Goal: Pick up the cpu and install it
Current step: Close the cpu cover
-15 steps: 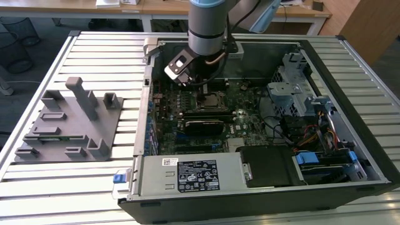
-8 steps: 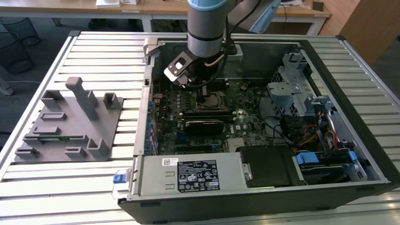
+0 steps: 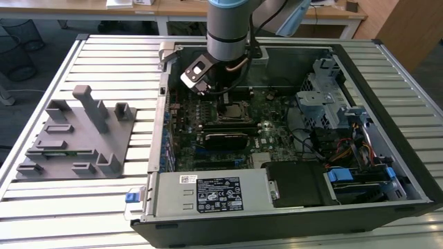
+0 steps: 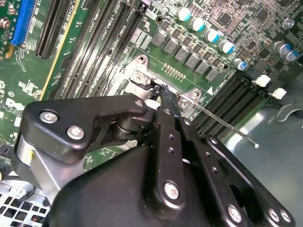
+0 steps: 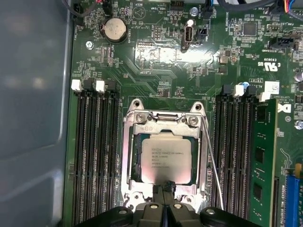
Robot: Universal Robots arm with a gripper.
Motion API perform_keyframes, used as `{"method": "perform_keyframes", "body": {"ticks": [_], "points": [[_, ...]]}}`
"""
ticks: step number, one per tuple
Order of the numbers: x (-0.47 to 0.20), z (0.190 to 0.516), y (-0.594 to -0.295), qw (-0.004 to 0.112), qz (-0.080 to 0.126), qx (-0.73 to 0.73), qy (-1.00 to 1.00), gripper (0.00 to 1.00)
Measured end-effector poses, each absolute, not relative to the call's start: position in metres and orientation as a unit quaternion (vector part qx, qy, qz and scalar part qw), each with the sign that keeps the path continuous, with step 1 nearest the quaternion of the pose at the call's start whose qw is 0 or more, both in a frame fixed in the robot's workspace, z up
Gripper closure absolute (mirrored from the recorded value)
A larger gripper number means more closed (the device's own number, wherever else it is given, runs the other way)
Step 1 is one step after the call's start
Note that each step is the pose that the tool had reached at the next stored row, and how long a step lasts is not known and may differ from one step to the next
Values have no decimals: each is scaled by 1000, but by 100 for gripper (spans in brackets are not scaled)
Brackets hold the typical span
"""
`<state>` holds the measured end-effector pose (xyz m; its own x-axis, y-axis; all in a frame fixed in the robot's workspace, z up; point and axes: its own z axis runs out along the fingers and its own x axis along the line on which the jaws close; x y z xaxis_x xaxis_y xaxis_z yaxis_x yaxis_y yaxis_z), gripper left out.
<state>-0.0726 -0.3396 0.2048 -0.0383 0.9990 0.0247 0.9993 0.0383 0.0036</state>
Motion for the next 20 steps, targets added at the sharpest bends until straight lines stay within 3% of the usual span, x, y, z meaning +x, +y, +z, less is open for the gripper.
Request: {"method": "perform_keyframes", "body": {"ticks": [20], "points": [[-74, 205, -340, 8, -10, -693, -720, 89]]}}
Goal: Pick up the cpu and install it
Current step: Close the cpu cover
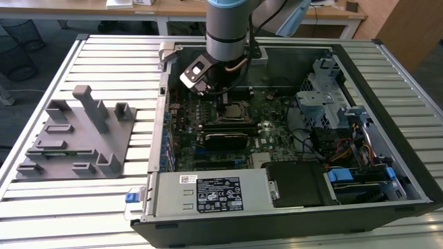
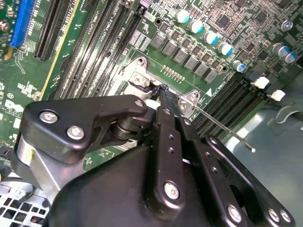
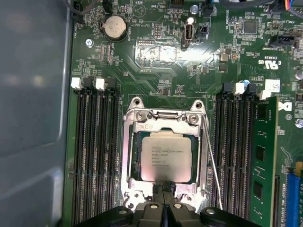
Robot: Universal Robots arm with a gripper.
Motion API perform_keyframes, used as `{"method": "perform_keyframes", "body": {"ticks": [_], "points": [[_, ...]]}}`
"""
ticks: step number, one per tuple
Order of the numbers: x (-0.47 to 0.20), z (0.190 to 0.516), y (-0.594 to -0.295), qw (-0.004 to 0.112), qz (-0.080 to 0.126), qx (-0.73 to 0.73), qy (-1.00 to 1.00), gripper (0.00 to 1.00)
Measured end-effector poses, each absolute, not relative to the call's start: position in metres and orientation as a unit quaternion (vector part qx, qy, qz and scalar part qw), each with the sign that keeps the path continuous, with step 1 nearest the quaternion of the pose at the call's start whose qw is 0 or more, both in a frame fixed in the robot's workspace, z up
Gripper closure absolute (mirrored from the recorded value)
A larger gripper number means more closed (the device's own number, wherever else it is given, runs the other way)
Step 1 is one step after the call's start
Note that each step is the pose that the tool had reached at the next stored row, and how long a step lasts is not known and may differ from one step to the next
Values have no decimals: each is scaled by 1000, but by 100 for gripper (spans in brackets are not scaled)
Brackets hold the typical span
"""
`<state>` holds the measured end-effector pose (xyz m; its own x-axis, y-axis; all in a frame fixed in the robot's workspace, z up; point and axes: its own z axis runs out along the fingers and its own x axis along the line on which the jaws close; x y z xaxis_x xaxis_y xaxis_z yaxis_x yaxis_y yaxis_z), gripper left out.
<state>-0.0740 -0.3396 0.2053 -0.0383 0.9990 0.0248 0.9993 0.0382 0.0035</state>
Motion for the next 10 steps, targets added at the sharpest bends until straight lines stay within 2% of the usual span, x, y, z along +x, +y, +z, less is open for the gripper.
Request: {"method": "perform_keyframes", "body": {"ticks": [10], "points": [[-71, 207, -341, 8, -9, -693, -720, 89]]}}
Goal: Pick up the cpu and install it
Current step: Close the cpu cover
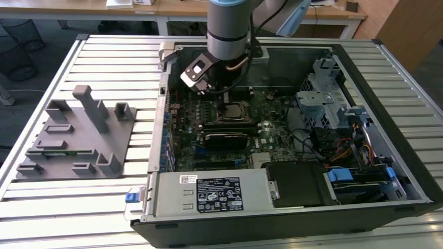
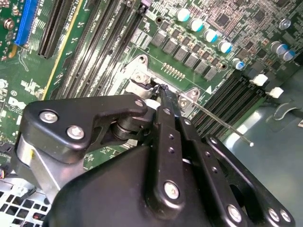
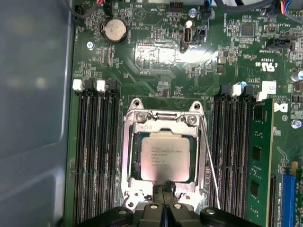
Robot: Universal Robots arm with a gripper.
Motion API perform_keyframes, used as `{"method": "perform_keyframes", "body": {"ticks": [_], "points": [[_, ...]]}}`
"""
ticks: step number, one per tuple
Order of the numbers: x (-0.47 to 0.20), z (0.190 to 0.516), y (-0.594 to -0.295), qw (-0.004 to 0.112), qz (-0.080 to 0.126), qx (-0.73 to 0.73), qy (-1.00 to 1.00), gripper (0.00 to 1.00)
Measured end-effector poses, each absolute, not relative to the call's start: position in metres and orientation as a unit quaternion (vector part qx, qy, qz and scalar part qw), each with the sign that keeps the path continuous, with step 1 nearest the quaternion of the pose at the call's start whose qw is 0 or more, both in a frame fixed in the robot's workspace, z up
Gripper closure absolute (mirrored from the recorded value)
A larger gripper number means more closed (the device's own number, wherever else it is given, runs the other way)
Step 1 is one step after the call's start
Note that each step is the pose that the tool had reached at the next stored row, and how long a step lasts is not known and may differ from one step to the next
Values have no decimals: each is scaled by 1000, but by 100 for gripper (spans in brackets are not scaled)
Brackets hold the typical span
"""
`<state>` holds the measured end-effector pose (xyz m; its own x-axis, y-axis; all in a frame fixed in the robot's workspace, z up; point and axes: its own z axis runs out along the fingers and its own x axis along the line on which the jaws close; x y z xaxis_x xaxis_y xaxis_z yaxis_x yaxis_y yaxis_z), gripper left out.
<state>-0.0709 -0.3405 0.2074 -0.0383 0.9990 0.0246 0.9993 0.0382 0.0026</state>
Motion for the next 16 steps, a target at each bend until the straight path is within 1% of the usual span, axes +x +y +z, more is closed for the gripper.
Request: {"method": "perform_keyframes", "body": {"ticks": [16], "points": [[-40, 207, -341, 10, -8, -693, -720, 89]]}}
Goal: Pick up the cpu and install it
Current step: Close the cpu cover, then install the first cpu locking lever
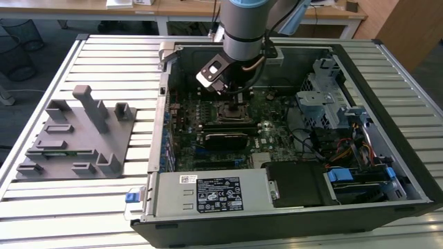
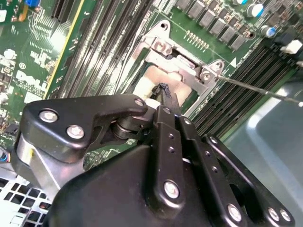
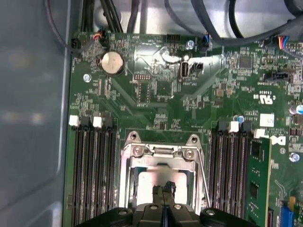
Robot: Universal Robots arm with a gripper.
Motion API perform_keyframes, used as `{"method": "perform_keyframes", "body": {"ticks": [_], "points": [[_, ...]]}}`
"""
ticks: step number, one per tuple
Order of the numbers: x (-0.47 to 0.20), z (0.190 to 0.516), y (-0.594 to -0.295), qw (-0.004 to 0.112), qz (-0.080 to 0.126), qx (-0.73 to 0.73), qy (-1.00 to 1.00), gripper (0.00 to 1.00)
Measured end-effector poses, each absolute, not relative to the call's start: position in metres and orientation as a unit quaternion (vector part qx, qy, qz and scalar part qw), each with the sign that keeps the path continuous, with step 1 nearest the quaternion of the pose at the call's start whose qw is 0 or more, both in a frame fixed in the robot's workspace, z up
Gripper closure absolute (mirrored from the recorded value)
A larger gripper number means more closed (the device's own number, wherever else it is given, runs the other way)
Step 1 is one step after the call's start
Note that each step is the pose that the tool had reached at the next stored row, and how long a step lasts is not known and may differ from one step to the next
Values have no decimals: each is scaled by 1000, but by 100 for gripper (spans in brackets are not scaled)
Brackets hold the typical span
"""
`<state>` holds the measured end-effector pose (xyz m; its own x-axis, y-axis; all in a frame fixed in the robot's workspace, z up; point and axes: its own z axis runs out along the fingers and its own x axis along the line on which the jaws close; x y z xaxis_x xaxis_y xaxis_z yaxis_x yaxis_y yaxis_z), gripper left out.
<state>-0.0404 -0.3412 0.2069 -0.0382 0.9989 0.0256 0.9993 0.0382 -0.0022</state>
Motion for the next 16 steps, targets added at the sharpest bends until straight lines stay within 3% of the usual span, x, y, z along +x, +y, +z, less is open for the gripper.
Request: {"method": "perform_keyframes", "body": {"ticks": [16], "points": [[-37, 210, -341, 10, -8, -693, -720, 89]]}}
